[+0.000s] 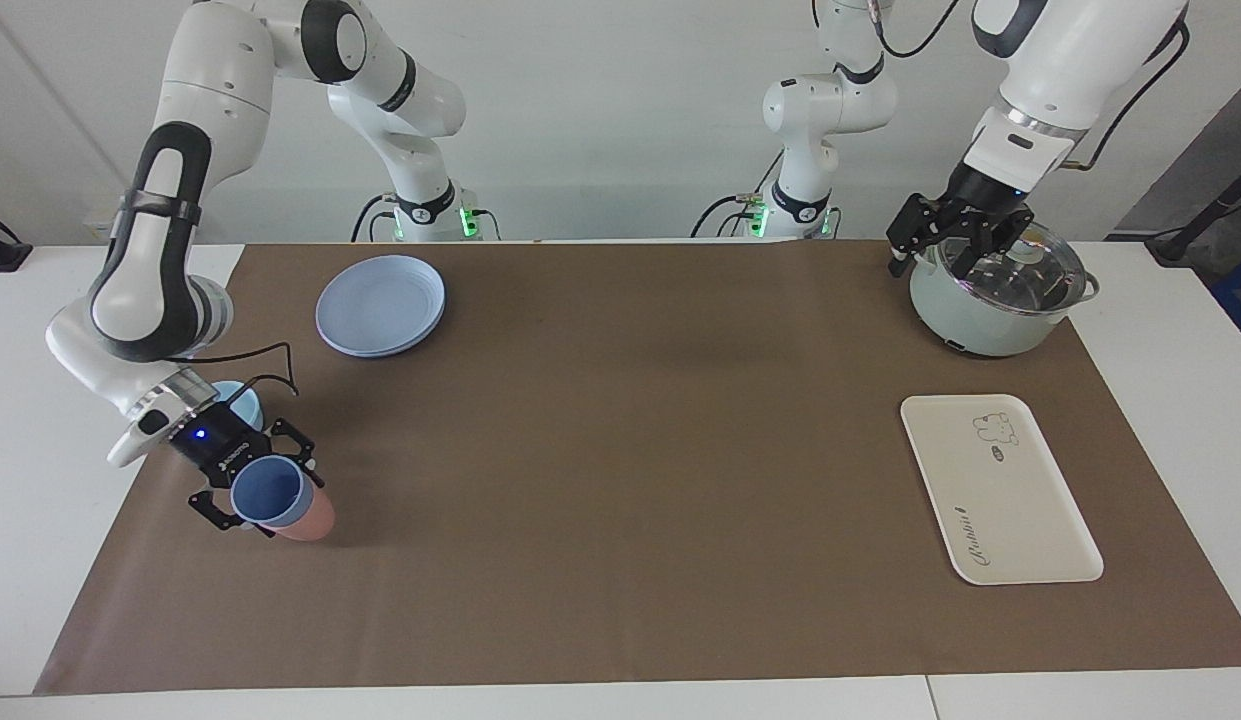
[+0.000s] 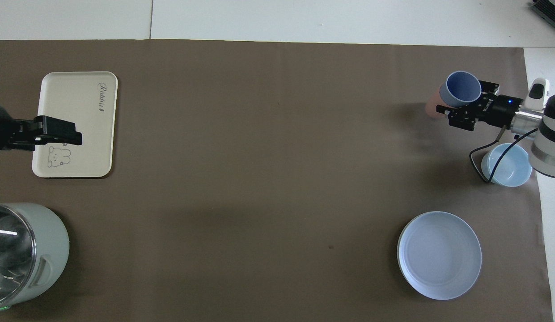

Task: Place cup on tray
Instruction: 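Carry the cups with the right gripper while the left gripper approaches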

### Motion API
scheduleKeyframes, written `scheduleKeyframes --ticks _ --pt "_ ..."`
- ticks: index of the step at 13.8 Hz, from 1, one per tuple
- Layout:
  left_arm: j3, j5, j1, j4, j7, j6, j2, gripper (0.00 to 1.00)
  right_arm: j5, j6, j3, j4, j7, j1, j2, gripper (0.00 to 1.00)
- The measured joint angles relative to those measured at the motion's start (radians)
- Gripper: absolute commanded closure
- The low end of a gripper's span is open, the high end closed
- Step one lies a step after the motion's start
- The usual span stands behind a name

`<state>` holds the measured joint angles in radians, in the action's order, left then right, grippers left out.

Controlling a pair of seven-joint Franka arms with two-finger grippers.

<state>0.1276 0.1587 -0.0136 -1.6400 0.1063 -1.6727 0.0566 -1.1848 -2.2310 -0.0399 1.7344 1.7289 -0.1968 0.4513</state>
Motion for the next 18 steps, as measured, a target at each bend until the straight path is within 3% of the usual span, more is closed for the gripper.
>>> scheduleKeyframes --ticks 5,9,13,18 --pt "0.002 0.010 -0.078 0.133 0.097 -0.005 -0.110 0.10 0.144 -0.139 0.002 -0.001 -0.349 0.148 -0.086 1.00" --pt "0.002 0.010 -0.130 0.277 0.193 -0.011 -0.240 0.12 0.254 -0.290 0.003 0.002 -0.609 0.286 -0.095 1.00" --pt "-0.001 0.010 -0.179 0.425 0.281 -0.064 -0.385 0.15 0.265 -0.440 0.003 0.035 -0.737 0.414 -0.095 1.00" --pt "-0.008 0.010 -0.251 0.521 0.412 -0.145 -0.503 0.16 0.265 -0.597 0.001 0.095 -0.852 0.553 -0.094 1.00"
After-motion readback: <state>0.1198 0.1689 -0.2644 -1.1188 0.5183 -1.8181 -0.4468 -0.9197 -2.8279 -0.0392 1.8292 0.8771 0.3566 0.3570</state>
